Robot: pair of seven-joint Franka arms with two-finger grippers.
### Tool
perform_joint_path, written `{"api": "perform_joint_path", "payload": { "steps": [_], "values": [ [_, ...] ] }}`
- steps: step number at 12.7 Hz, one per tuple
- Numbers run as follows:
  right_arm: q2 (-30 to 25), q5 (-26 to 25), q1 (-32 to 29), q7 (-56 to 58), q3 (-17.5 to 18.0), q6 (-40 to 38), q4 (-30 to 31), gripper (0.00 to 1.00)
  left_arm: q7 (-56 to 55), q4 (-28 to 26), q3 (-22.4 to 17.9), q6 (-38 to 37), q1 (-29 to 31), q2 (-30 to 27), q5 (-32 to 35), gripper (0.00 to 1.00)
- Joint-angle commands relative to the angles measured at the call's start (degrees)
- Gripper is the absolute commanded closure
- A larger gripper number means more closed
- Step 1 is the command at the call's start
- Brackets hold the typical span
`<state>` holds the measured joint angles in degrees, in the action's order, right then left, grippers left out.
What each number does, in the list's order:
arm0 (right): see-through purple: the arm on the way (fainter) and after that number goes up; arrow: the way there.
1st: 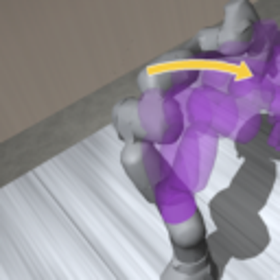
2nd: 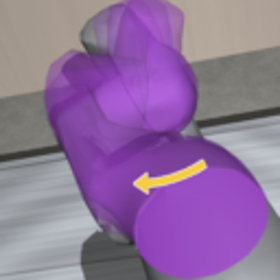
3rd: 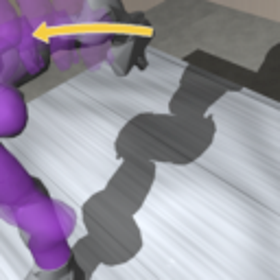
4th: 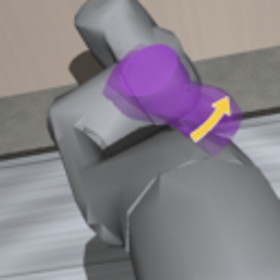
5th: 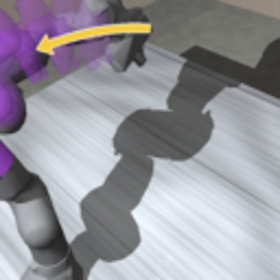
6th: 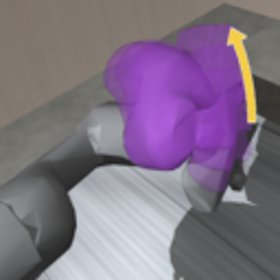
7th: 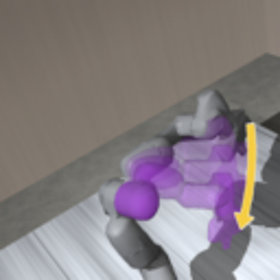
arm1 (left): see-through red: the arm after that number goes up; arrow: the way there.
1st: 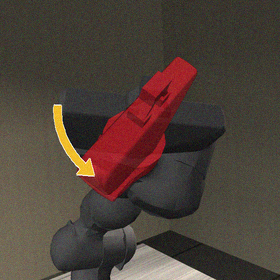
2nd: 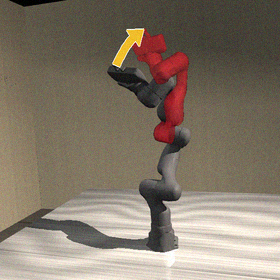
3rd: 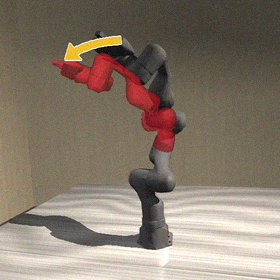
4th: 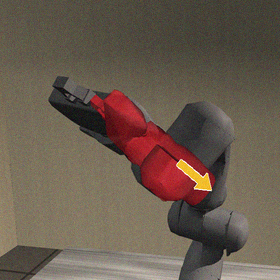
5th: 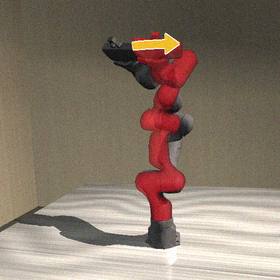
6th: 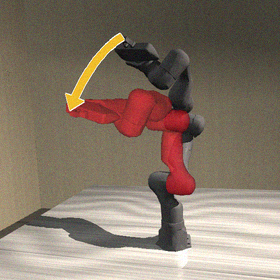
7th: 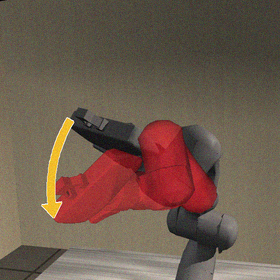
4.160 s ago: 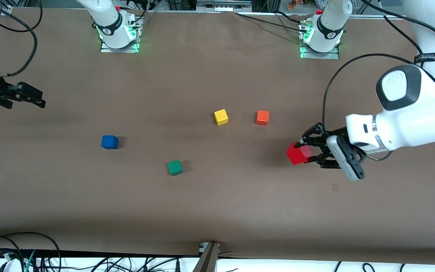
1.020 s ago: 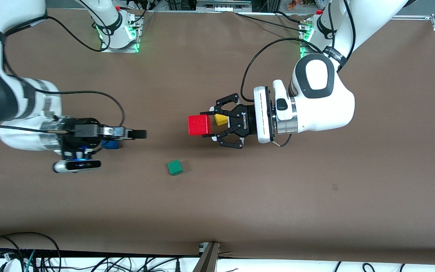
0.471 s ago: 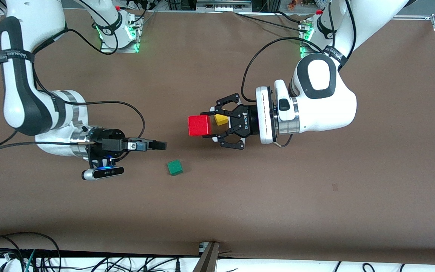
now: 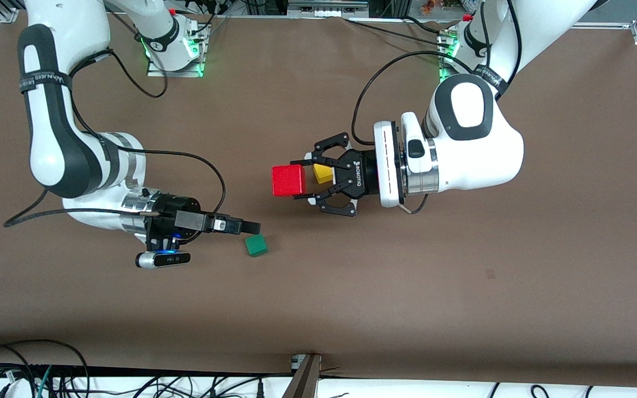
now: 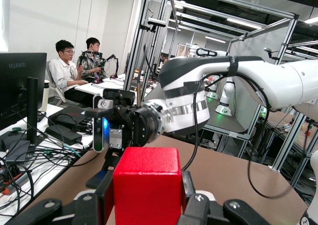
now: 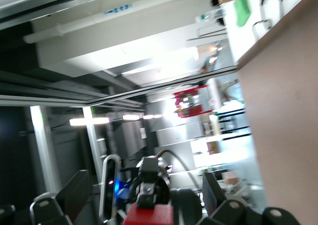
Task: Pass red block to right arm, stack on blue
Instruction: 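Reach the right gripper toward the red cube held by the left gripper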
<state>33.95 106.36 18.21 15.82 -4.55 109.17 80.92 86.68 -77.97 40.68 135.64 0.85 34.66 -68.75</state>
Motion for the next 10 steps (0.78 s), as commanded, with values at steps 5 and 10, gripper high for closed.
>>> {"api": "perform_joint_path", "payload": {
  "steps": [5,10],
  "values": [
    [-0.5,-5.0,4.1,-5.4,-0.3,4.8,-3.0,0.0,0.7,3.3,-0.5,2.2,-3.0,1.8,-2.0,1.0],
    [-2.3,-5.0,3.9,-9.8,-0.5,3.6,-2.6,0.0,0.8,3.2,-0.5,3.0,-3.2,1.9,-2.0,1.0]
  ]
}}
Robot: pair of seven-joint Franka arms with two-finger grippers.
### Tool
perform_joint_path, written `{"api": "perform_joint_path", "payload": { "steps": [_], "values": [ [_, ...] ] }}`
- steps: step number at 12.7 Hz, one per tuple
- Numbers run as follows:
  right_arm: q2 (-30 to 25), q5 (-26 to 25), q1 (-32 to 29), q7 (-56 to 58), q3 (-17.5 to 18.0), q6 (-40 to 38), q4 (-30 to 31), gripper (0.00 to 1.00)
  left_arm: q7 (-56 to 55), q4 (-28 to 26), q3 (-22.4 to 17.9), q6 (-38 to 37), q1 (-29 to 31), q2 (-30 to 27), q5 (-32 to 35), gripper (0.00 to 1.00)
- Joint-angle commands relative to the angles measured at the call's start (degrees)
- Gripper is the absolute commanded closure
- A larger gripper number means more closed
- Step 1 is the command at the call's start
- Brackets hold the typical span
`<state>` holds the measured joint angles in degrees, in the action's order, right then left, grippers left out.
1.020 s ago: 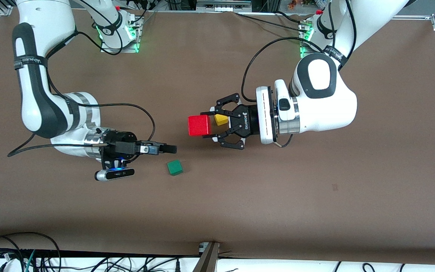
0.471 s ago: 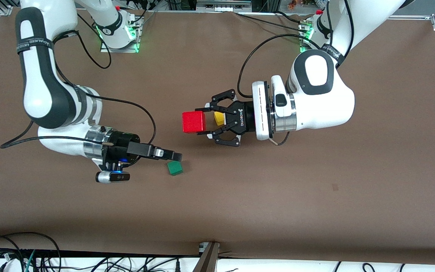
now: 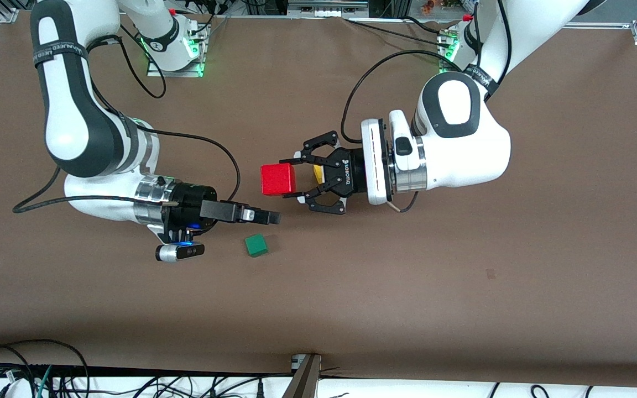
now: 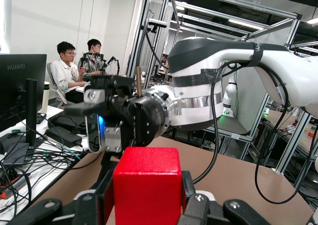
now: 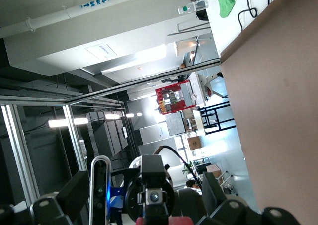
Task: Pass red block to right arm, stack on blue
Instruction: 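Reach the right gripper toward the red cube held by the left gripper, then close the right gripper on the red cube beside the left gripper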
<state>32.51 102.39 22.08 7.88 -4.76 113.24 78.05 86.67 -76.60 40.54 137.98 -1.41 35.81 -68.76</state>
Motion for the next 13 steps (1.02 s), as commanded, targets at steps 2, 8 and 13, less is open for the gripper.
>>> {"api": "perform_joint_path", "payload": {
  "steps": [2,8,13],
  "values": [
    [-0.8,-1.2,-0.6,-3.4,-0.6,-4.2,0.4,0.0,0.9,1.7,-0.4,0.6,-1.0,0.8,-2.0,1.0],
    [-0.5,-1.8,-3.2,-3.4,-1.1,-10.7,2.0,0.0,1.1,1.7,-0.4,0.6,-0.8,1.0,-2.0,1.0],
    [-0.5,-5.4,-3.9,-3.8,-0.9,-13.0,2.5,0.0,1.1,1.8,-0.4,0.7,-0.9,1.1,-2.0,1.0]
  ]
}}
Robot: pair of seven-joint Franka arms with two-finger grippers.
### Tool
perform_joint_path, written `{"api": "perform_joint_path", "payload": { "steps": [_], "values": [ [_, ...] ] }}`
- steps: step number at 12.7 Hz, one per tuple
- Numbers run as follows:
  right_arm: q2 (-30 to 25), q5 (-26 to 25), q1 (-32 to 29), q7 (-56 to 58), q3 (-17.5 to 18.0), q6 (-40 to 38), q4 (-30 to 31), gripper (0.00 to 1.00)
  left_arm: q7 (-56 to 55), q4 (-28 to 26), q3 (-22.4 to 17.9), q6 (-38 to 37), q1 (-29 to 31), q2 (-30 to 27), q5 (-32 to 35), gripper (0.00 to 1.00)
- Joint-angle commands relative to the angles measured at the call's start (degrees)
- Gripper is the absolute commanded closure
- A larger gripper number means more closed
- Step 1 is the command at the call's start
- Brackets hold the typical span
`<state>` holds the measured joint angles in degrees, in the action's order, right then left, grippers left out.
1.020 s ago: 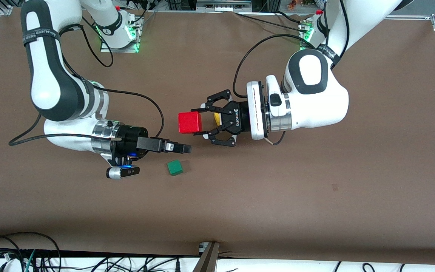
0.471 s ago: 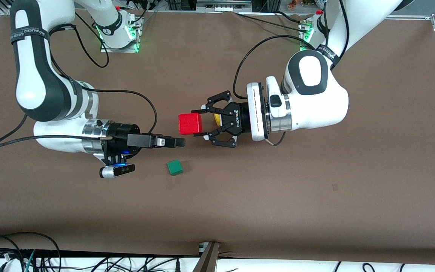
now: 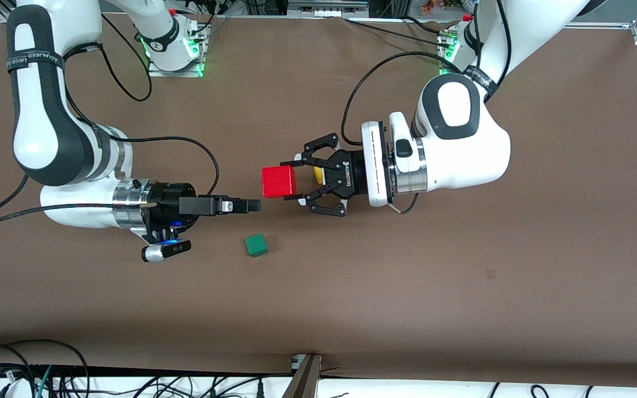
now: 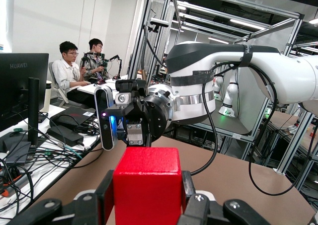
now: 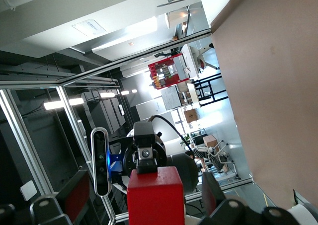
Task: Pass red block to right arm, stack on blue
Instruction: 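Close the right gripper on the red cube beside the left gripper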
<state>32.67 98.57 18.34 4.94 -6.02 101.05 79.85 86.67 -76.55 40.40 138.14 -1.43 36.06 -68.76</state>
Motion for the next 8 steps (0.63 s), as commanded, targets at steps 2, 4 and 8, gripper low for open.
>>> {"api": "perform_joint_path", "payload": {
  "steps": [2,4,8],
  "values": [
    [-0.8,-1.6,0.3,-0.9,0.4,-0.3,1.1,0.0,1.1,1.8,-0.2,0.6,-0.9,0.8,-2.0,1.0],
    [-0.8,-1.5,0.8,-0.9,0.4,0.1,1.1,0.0,1.1,1.8,-0.2,0.6,-0.9,0.9,-2.0,1.0],
    [-0.9,-1.5,1.9,-0.9,0.7,2.6,1.1,0.0,1.0,1.8,-0.2,0.6,-0.9,0.9,-2.0,1.0]
  ]
}}
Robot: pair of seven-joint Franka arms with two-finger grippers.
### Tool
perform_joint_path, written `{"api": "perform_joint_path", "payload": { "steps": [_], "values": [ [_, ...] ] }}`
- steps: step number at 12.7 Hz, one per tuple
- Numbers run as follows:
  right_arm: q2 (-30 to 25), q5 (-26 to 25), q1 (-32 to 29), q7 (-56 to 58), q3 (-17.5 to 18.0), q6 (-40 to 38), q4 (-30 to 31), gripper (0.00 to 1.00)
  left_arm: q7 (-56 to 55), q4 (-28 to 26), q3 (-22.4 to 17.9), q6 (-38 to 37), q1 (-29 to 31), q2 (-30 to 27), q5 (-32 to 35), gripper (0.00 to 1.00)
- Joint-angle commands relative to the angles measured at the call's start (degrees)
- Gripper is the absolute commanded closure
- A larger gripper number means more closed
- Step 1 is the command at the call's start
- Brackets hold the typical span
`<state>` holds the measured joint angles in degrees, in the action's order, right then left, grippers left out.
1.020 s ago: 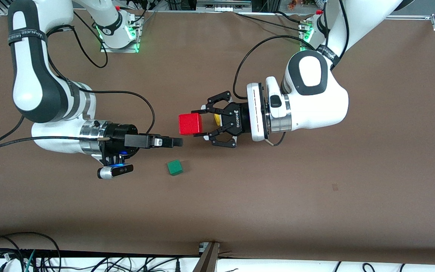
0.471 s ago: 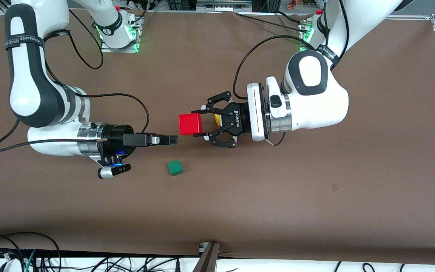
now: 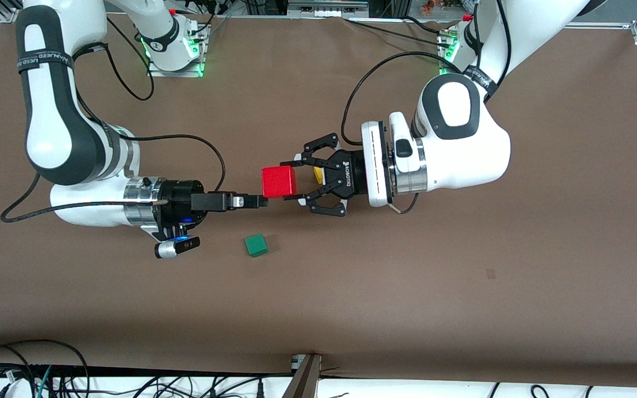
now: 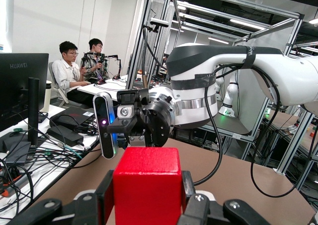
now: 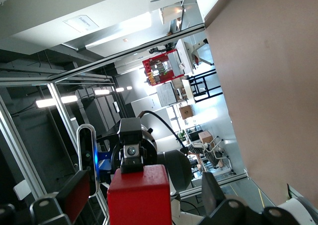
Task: Pass red block to right arm, stack on blue
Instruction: 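Close the right gripper on the red cube beside the left gripper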
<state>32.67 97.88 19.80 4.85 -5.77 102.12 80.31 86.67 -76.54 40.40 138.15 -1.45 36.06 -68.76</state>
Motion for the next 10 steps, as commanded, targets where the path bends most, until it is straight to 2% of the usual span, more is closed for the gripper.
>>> {"api": "perform_joint_path", "payload": {
  "steps": [1,7,9,10],
  "values": [
    [-0.9,-0.8,0.4,-0.8,0.5,1.9,0.6,0.0,1.1,2.0,-0.2,0.6,-0.9,1.2,-2.0,1.0],
    [-1.8,-0.8,2.0,-0.9,0.5,4.4,0.6,0.01,1.6,4.3,-0.3,0.7,-0.9,3.2,-1.8,1.0],
    [-2.2,-0.8,2.0,-0.9,0.5,4.4,0.9,0.07,1.7,4.3,-0.4,0.7,-0.8,3.2,-1.6,1.0],
    [-2.2,-0.8,2.0,-0.9,0.5,4.5,0.9,0.14,1.7,4.3,-0.4,0.7,-0.8,3.2,-1.6,1.0]
  ]
}}
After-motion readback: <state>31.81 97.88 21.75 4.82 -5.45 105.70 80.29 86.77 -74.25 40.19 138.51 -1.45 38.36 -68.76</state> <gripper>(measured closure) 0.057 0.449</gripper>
